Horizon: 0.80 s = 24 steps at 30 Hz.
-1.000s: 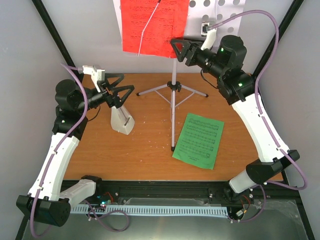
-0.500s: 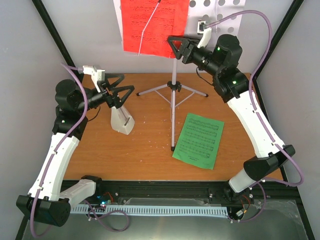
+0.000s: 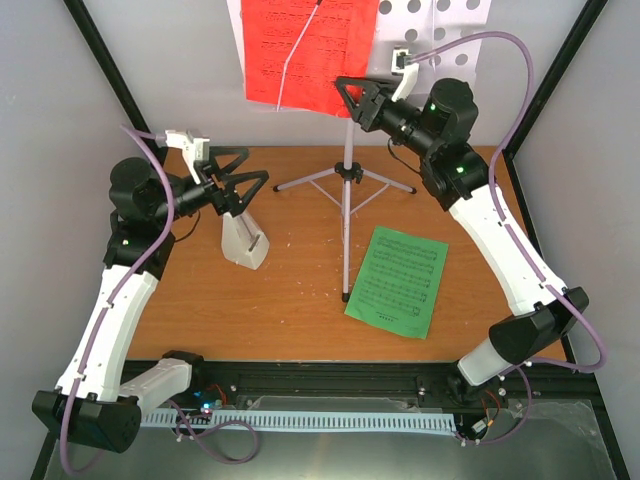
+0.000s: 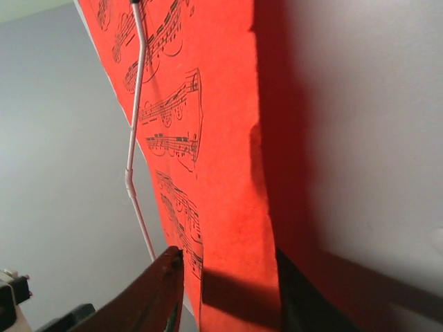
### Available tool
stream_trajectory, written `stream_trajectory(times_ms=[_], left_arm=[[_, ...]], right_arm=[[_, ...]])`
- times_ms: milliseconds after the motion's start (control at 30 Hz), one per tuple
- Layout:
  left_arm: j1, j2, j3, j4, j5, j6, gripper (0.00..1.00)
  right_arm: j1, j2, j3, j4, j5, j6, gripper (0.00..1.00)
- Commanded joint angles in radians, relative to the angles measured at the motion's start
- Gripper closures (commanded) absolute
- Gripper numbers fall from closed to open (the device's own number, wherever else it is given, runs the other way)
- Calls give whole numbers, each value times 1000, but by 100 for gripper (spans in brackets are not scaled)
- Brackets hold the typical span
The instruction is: Pack up the instrument practice props
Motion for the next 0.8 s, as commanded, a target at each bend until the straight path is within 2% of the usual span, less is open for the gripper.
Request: stream_trajectory(times_ms=[0, 167, 233, 400, 500, 533, 767], left_arm=[[5, 9, 54, -1, 6, -11, 1], [5, 64, 147, -72, -38, 16, 1], [5, 99, 215, -108, -63, 24, 0], [5, 198, 398, -115, -75, -12, 3], [5, 275, 502, -104, -58, -57, 22], [4, 299, 537, -98, -49, -71, 26], [-53, 452, 755, -159, -79, -64, 32]], right_arm=[[-2, -29, -20, 30, 22, -4, 71], [-2, -23, -22, 21, 27, -8, 92], [-2, -23, -27, 25, 27, -8, 97], [-2, -33, -43, 38, 40, -16, 97], [-3, -36, -48, 41, 43, -20, 97], [-2, -38, -47, 42, 43, -21, 97], [-3, -43, -46, 42, 57, -33, 97]])
